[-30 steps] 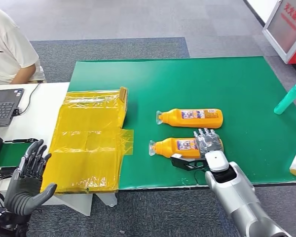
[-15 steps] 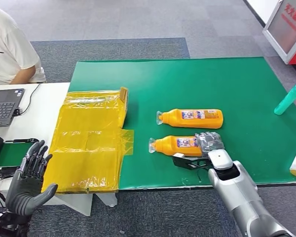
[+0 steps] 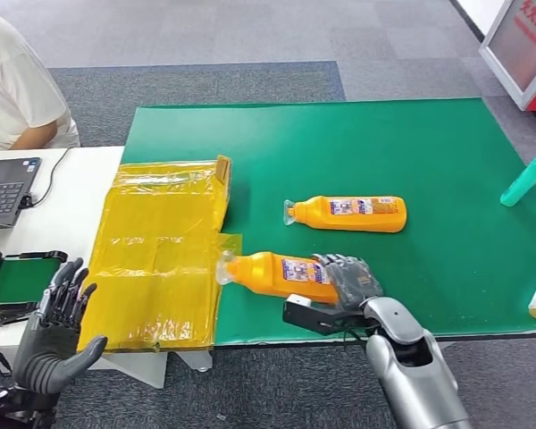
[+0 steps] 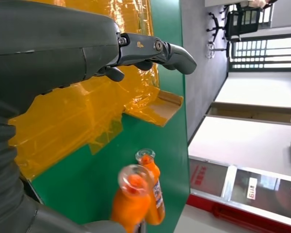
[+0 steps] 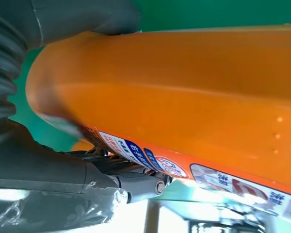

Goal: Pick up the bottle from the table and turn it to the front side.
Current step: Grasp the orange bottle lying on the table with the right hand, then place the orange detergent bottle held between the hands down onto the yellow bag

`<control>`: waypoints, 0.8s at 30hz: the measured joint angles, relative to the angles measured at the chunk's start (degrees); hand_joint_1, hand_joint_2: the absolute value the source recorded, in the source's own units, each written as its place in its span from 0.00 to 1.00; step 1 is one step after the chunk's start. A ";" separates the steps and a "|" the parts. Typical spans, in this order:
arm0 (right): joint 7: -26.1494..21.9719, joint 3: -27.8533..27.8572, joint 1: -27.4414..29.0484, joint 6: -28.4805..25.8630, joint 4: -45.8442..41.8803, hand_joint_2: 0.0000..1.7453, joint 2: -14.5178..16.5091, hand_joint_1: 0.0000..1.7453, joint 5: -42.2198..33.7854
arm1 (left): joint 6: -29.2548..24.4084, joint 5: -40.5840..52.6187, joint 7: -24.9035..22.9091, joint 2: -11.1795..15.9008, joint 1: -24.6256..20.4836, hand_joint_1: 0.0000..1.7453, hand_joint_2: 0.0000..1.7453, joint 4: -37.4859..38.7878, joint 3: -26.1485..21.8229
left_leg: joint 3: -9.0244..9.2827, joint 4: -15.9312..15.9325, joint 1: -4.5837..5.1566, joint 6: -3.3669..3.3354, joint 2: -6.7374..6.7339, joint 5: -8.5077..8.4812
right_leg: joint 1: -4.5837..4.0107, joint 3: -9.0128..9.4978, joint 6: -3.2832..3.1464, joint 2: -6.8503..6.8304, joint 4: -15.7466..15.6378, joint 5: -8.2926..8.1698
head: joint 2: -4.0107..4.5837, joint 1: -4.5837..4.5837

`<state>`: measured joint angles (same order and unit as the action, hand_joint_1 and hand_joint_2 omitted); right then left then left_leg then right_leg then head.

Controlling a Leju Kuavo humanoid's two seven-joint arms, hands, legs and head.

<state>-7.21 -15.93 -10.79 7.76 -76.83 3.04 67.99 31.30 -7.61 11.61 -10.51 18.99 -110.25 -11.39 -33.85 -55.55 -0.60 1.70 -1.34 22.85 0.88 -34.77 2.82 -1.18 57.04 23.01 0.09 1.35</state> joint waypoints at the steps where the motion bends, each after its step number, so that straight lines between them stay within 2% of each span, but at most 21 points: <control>1: -0.47 -0.20 1.23 -0.02 -2.26 1.00 0.20 1.00 -2.21 | 0.10 -0.21 -0.01 -0.19 0.00 0.00 1.00 -0.03 -0.04 | -0.02 0.00 0.00 0.00 0.00 0.02 | 0.00 -0.02 -0.01 0.00 0.00 0.02 | 0.00 -0.01; 7: -2.13 -2.75 5.59 -0.48 -11.32 1.00 1.22 1.00 -9.83 | -0.92 -1.63 -0.38 -1.09 -1.47 0.00 1.00 -0.06 0.99 | -0.09 0.00 0.01 0.00 0.00 0.08 | 0.00 -0.12 0.00 0.00 0.00 0.05 | 0.00 -0.01; 15: -4.41 -4.92 7.55 0.50 -15.21 1.00 2.62 1.00 -20.55 | -5.60 -1.96 -2.02 -0.96 -4.14 0.00 1.00 -0.06 5.73 | -0.08 0.00 0.00 0.03 0.00 0.05 | 0.00 -0.13 -0.02 0.00 0.00 0.03 | 0.00 0.00; 19: -4.78 -5.81 8.33 -0.68 -15.85 1.00 3.95 1.00 -25.50 | -8.82 0.20 -3.47 -0.56 -6.08 0.00 1.00 0.17 10.69 | -0.09 0.00 0.01 0.02 0.00 0.05 | 0.00 -0.13 -0.01 0.00 0.00 0.03 | 0.00 0.00; 24: -5.18 -6.33 8.30 -2.55 -15.68 1.00 6.02 1.00 -32.95 | -12.07 7.96 -1.53 0.59 -9.66 0.00 1.00 1.45 19.35 | -0.13 0.00 0.01 0.03 0.00 0.04 | 0.01 -0.16 0.00 0.00 0.00 0.01 | 0.00 -0.01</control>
<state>-12.39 -22.25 -2.49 5.21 -92.50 9.06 35.04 19.23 0.34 10.07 -9.92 9.34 -108.80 7.96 -33.97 -55.55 -0.59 1.73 -1.34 22.89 0.89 -34.93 2.82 -1.18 57.04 23.02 0.09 1.34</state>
